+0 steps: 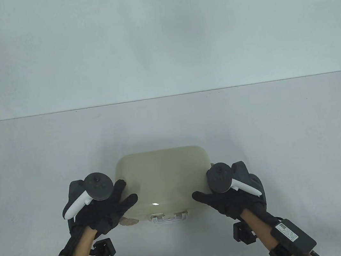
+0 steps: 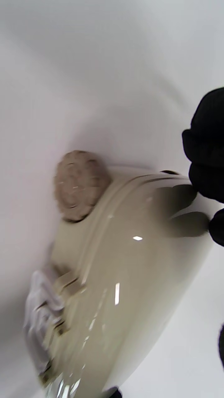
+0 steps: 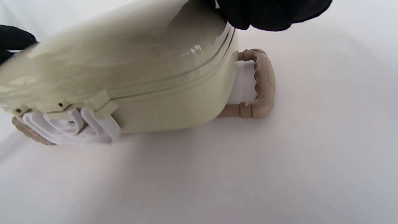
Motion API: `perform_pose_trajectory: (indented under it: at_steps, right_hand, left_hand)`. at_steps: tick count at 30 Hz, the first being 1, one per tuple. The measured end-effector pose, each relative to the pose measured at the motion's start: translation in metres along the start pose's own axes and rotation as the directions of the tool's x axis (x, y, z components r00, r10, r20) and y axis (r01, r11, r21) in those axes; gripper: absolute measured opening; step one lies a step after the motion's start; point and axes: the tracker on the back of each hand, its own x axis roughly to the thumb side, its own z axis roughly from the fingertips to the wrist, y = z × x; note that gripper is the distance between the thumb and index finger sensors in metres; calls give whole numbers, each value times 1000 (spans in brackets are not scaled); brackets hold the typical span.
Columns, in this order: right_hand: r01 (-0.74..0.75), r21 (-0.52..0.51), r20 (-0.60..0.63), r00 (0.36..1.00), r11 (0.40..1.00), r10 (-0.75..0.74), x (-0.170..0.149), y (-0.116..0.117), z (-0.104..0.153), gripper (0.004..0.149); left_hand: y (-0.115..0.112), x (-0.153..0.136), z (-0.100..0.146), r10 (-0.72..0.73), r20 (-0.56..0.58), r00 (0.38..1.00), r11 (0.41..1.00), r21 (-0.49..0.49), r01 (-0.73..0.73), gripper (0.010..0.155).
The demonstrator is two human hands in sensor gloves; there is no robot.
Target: Pack suitcase
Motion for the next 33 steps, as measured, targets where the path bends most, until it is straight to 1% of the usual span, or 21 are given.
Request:
perform_pose_trajectory:
  at_steps: [1,3,6,7,8,9,12,13,14,15,16,17,18,19,20,22,24,26,29,31,33]
  right_hand:
    - [20,-29,17,1000,999,-19,1,-5,4,97]
    - [22,-72,49,999,997,-19,5,-11,11,96]
    - [-2,-151,119,993,989,21,16,-18,26,93]
    - [1,-155,141,990,988,21,18,-18,29,92]
    - [23,-147,181,984,989,4,22,-17,33,90]
    - [31,-138,198,980,990,-3,24,-15,34,89]
    - [32,-65,242,970,997,-16,26,-4,33,85]
    - [45,-19,260,965,999,-39,26,1,32,84]
    - [65,48,273,959,997,-76,24,6,30,83]
    - [81,86,274,956,993,-102,24,9,28,83]
    - [95,141,270,954,986,-130,22,14,25,83]
    - [97,195,257,955,976,-147,20,21,20,83]
    - [100,218,247,957,971,-154,19,25,16,83]
    - [107,242,229,959,964,-164,17,32,11,82]
    - [111,266,222,960,958,-173,16,36,8,82]
    - [129,338,204,957,932,-206,14,50,1,83]
    - [111,403,193,960,908,-203,13,63,-4,88]
    - [124,430,179,959,894,-220,12,73,-6,91]
    - [215,468,140,940,857,-312,10,84,-10,92]
    - [320,459,107,906,829,-409,7,89,-10,90]
    - [433,495,74,842,753,-534,6,94,-12,89]
  left_hand:
    - [6,4,-3,-27,1,1000,999,31,26,90]
    - [14,11,-11,-40,10,999,998,57,39,91]
    - [25,22,-33,-46,45,998,995,86,42,92]
    - [26,23,-39,-50,43,998,995,84,47,93]
    - [26,24,-50,-57,29,998,997,59,55,94]
    - [25,24,-56,-62,20,998,997,48,61,95]
    - [18,23,-74,-68,2,998,998,-19,68,98]
    - [14,22,-79,-79,-4,997,996,-39,78,99]
    - [10,21,-83,-102,-12,995,993,-55,101,99]
    - [9,20,-84,-126,-25,992,990,-60,125,100]
    - [10,19,-84,-144,-12,990,988,-55,143,100]
    - [10,20,-83,-130,-28,991,991,-31,129,98]
    - [10,21,-84,-133,-30,991,990,-42,131,98]
    - [11,21,-83,-166,-38,985,985,-45,164,97]
    - [11,21,-83,-171,-45,984,985,-32,169,96]
    - [11,18,-84,-134,-55,990,991,-30,132,96]
    - [11,13,-86,-77,-59,995,997,-32,76,95]
    - [12,11,-86,-63,-62,996,998,-35,61,96]
    - [13,10,-87,-57,-64,996,998,-39,54,97]
    - [13,10,-87,-48,-69,996,998,-45,45,97]
    - [14,10,-86,-67,-73,995,997,-49,64,97]
